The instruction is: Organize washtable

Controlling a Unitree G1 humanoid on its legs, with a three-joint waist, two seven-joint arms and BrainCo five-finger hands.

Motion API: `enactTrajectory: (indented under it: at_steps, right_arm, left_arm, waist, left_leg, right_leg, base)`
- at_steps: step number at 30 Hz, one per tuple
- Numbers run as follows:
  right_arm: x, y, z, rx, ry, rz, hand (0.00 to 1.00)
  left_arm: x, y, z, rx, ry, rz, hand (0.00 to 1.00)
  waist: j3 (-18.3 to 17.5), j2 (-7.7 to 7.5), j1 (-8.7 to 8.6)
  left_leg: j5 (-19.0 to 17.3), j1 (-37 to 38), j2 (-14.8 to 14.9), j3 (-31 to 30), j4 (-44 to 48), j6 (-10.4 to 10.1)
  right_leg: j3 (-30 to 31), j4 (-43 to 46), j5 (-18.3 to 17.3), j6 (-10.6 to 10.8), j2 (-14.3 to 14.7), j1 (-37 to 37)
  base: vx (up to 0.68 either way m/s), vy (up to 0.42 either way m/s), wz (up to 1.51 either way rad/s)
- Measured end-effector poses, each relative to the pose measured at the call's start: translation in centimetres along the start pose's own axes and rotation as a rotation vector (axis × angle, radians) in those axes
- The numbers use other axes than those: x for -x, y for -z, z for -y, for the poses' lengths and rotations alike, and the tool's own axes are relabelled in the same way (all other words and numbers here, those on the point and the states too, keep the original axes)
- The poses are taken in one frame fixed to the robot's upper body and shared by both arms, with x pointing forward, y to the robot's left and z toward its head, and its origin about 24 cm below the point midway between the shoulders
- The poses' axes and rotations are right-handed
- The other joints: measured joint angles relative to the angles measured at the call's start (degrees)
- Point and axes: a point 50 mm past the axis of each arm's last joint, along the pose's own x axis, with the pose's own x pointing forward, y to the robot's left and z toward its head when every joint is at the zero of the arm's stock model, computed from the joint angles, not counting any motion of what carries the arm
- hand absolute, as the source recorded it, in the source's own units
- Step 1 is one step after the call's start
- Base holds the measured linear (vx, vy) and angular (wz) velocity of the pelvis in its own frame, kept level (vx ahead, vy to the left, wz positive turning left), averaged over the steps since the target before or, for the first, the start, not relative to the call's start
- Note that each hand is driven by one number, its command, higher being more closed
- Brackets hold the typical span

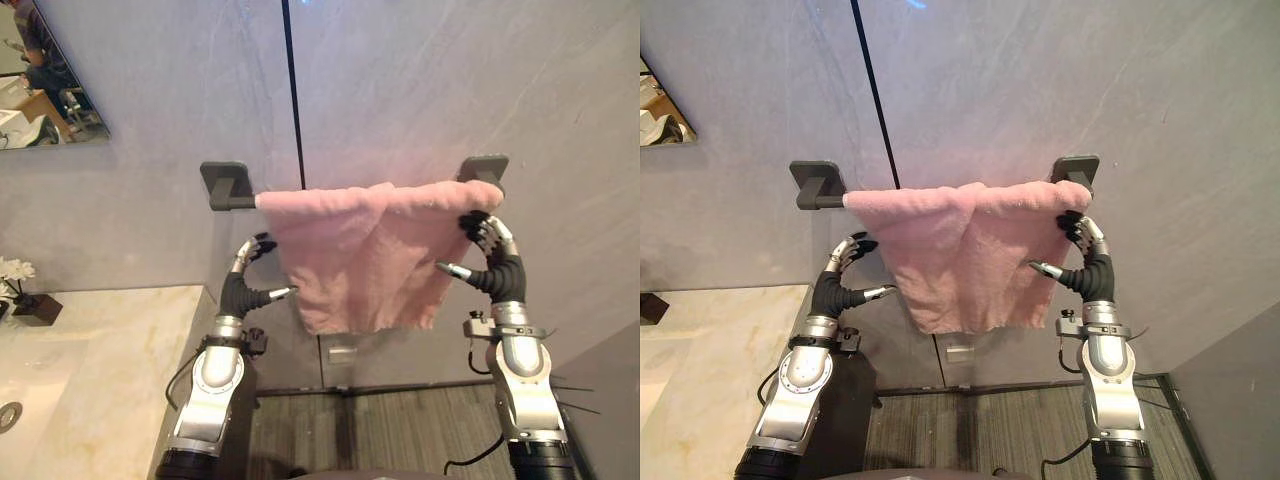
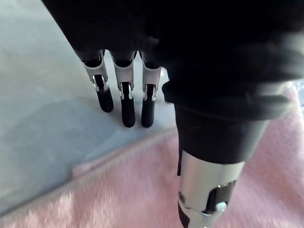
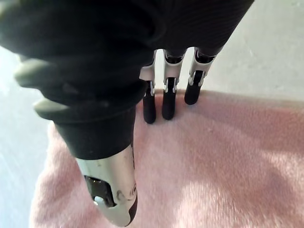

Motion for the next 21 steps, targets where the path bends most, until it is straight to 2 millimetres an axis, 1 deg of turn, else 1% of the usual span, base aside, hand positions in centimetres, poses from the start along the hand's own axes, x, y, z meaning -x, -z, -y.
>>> enactTrajectory:
  at_steps: [2, 4, 5, 6, 8, 11, 17, 20, 21]
  right_arm:
    - [0.5, -0.3, 0.8, 0.004, 0.039, 0.009, 0.00]
    - [0.8, -0.5, 1.1, 0.006, 0.057, 0.014, 0.00]
    - [0.8, -0.7, 1.3, 0.007, 0.065, 0.019, 0.00]
    - [0.9, -0.7, 1.5, 0.009, 0.075, 0.019, 0.00]
    - [1.5, -0.3, 2.4, 0.016, 0.115, -0.004, 0.00]
    - [2.4, 0.2, 3.0, 0.022, 0.146, -0.037, 0.00]
    - [5.0, 1.7, 4.6, 0.052, 0.209, -0.144, 0.00]
    - [6.9, 4.0, 5.2, 0.075, 0.227, -0.272, 0.00]
    - [7.7, 4.9, 5.2, 0.081, 0.231, -0.328, 0.00]
  left_arm:
    - [0.0, 0.2, -0.6, -0.006, -0.030, -0.008, 0.00]
    - [0.1, 0.4, -1.1, -0.010, -0.051, -0.018, 0.00]
    - [0.5, 0.7, -1.6, -0.018, -0.078, -0.036, 0.00]
    - [0.6, 0.8, -1.7, -0.020, -0.082, -0.042, 0.00]
    - [1.1, 1.2, -1.8, -0.018, -0.089, -0.062, 0.00]
    - [1.7, 1.6, -2.0, -0.008, -0.115, -0.092, 0.00]
    - [3.5, 2.8, -2.3, -0.007, -0.137, -0.173, 0.00]
    - [4.7, 3.8, -2.5, 0.025, -0.168, -0.239, 0.00]
    - [5.2, 4.5, -2.4, 0.034, -0.166, -0.277, 0.00]
  waist:
    - [0.1, -0.17, 0.04]
    - [0.1, -0.31, 0.01]
    - [0.1, -0.49, -0.29]
    - [0.2, -0.57, -0.45]
    - [0.2, -0.87, -0.60]
    - [0.2, -0.90, -0.85]
    - [0.2, -0.88, -1.05]
    - [0.2, -0.90, -1.04]
    - [0.2, -0.89, -1.06]
  left_leg:
    - [0.0, 0.0, 0.1, 0.0, 0.0, 0.0]
    - [0.0, 0.0, 0.2, 0.0, 0.0, 0.0]
    - [0.0, 0.0, 0.3, 0.1, 0.1, 0.0]
    - [0.0, -0.1, 0.3, 0.1, 0.1, 0.0]
    - [0.0, -0.2, 0.3, 0.0, 0.3, 0.0]
    - [-0.1, -0.2, 0.3, 0.0, 0.3, 0.0]
    - [-0.1, -0.3, 0.4, 0.0, 0.0, 0.0]
    - [-0.1, -0.4, 0.4, -0.1, 0.0, 0.0]
    - [-0.1, -0.5, 0.4, -0.2, 0.0, 0.0]
  right_leg:
    - [0.0, -0.1, 0.0, 0.0, 0.0, 0.0]
    - [0.0, -0.2, 0.0, 0.0, 0.0, 0.0]
    - [0.0, -0.2, 0.0, 0.0, 0.0, 0.0]
    - [0.0, -0.2, 0.0, 0.0, 0.0, 0.0]
    - [0.0, -0.3, 0.1, 0.1, 0.0, 0.0]
    - [0.0, -0.4, 0.1, 0.1, -0.1, 0.0]
    - [-0.2, -0.6, 0.1, 0.1, -0.1, 0.0]
    - [-0.4, -0.7, 0.0, 0.2, -0.1, 0.0]
    - [-0.5, -0.7, 0.0, 0.2, -0.1, 0.1]
  base:
    - [0.00, 0.000, 0.00]
    - [0.00, 0.000, 0.00]
    - [0.00, 0.000, 0.00]
    - [0.00, 0.000, 0.00]
    - [0.00, 0.000, 0.00]
    - [0.00, 0.000, 0.00]
    - [0.00, 0.000, 0.00]
    - [0.00, 0.000, 0.01]
    - [0.00, 0.000, 0.03]
